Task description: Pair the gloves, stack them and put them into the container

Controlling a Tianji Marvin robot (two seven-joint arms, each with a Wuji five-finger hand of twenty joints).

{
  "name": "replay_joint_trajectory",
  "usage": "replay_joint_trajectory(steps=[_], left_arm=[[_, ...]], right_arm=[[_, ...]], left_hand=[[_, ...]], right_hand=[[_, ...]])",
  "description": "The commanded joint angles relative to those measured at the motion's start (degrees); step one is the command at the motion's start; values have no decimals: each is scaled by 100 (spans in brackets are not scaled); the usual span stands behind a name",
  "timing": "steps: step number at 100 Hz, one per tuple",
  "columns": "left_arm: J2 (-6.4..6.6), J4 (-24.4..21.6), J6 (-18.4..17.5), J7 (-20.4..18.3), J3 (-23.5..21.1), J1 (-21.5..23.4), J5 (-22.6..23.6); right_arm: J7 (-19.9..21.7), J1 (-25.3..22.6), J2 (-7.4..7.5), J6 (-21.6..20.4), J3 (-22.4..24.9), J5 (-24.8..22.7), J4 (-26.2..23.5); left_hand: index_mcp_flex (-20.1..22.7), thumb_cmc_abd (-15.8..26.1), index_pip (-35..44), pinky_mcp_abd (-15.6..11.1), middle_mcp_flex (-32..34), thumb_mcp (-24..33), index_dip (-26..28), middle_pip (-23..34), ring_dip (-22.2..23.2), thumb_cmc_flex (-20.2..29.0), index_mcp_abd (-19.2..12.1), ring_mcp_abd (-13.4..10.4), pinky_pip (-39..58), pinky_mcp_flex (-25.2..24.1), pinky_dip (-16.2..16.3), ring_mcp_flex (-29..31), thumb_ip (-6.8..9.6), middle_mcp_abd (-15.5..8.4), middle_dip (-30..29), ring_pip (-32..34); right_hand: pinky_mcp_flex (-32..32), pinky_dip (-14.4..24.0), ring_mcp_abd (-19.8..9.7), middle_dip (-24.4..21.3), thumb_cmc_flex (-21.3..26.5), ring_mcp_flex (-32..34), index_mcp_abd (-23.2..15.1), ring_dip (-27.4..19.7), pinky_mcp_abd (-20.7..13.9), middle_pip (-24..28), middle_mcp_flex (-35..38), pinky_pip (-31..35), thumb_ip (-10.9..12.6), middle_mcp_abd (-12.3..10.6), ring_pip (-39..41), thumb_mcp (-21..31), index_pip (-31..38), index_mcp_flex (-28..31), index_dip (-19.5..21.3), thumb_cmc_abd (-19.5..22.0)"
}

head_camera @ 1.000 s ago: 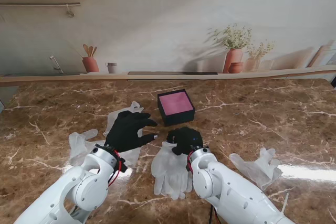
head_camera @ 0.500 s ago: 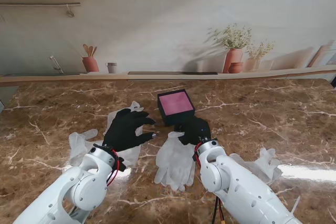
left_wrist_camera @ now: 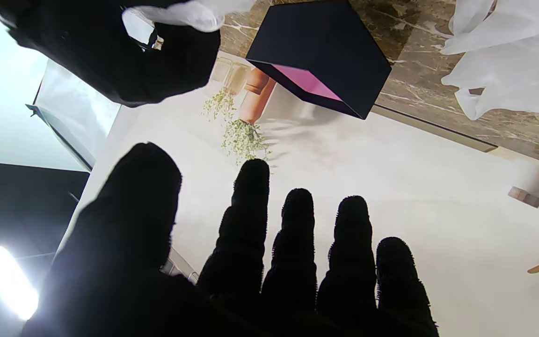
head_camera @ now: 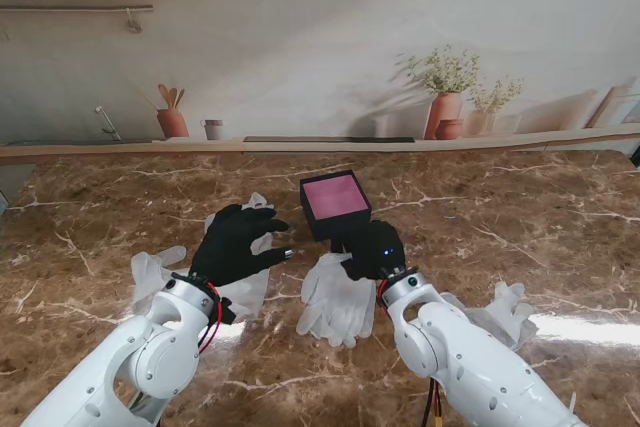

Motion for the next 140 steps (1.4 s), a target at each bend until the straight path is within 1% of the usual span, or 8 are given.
replay_joint_trajectory(steps=[1, 67, 78, 88, 108, 118, 132, 140], left_arm=[[-3, -3, -17, -8, 11, 43, 8], [1, -5, -65, 22, 15, 65, 55], [3, -2, -61, 9, 12, 62, 52], [6, -12, -41, -12, 6, 68, 51], [5, -25, -31, -10, -5, 81, 57], [5, -32, -32, -4, -21, 90, 59], [4, -34, -51, 7, -40, 102, 63], [2, -38, -65, 21, -46, 110, 60]], right_arm=[[28, -185, 25, -43, -107, -118, -29], [660, -815, 64, -42, -240, 198, -383], [1024, -857, 88, -74, -214, 353, -429], [1332, -940, 116, -249, -77, 485, -552], [2096, -1335, 254, -517, 473, 446, -1273], [2228, -1576, 294, -671, 778, 322, -1630], [2061, -1814, 265, -836, 1080, 270, -1978], [1696, -1766, 239, -957, 1124, 123, -1994]], left_hand=[[-219, 291, -57, -217, -186, -208, -64, -99, -67, 91, 34, -265, -207, -22, -56, -260, 195, -53, -70, -153], [-189, 372, 2, -204, -188, -421, -36, -112, -86, 284, 28, -299, -374, -23, 16, -269, 232, -49, -82, -202], [-193, 381, 5, -189, -186, -439, -34, -110, -84, 303, 22, -287, -389, -26, 27, -269, 235, -44, -81, -201], [-190, 388, 9, -183, -195, -454, -32, -110, -83, 312, 23, -290, -395, -24, 39, -272, 237, -54, -80, -200], [-174, 386, 23, -164, -173, -489, -26, -100, -77, 306, -1, -282, -391, -21, 66, -260, 240, -47, -75, -188], [-172, 391, 28, -166, -170, -496, -23, -99, -75, 310, 0, -284, -391, -20, 74, -253, 242, -34, -74, -183], [-165, 390, 34, -157, -164, -508, -20, -101, -76, 314, -14, -287, -389, -19, 84, -250, 244, -48, -76, -184], [-165, 394, 35, -164, -166, -510, -19, -103, -76, 320, -6, -290, -384, -16, 89, -249, 246, -51, -76, -184]], right_hand=[[76, 127, -99, 47, -149, 17, 23, 138, -74, 113, 166, 264, 116, -22, 174, 45, 104, 22, -61, -69], [578, 5, -47, -75, -224, 359, 76, 125, -109, 152, 353, 499, 63, 69, 294, 243, 183, 113, -206, -281], [346, -256, 90, -543, -1024, 161, 397, -288, -4, -362, 159, 161, 60, 160, -523, 53, -121, -260, -671, 211], [-31, -411, 178, -1471, -2292, -119, 837, -739, 26, -810, -147, -248, 1048, 238, -1449, -440, -2122, -52, 289, 1321], [-569, -435, 166, -1985, -2866, -712, 932, -983, -97, -1332, -753, -680, 1420, 282, -2137, -2096, -3038, -777, 341, 2348], [-615, -449, 169, -2106, -3143, -760, 878, -1026, -108, -1429, -786, -754, 1580, 304, -2225, -2080, -3031, -732, 338, 2321], [-517, -413, 176, -2107, -2890, -575, 805, -992, -52, -1293, -492, -657, 1570, 304, -2105, -2059, -2763, -316, 412, 2381], [-570, -396, 84, -1993, -1734, -518, 710, -928, -17, -1107, -377, -633, 1600, 173, -1951, -2548, -2477, -103, 420, 2325]])
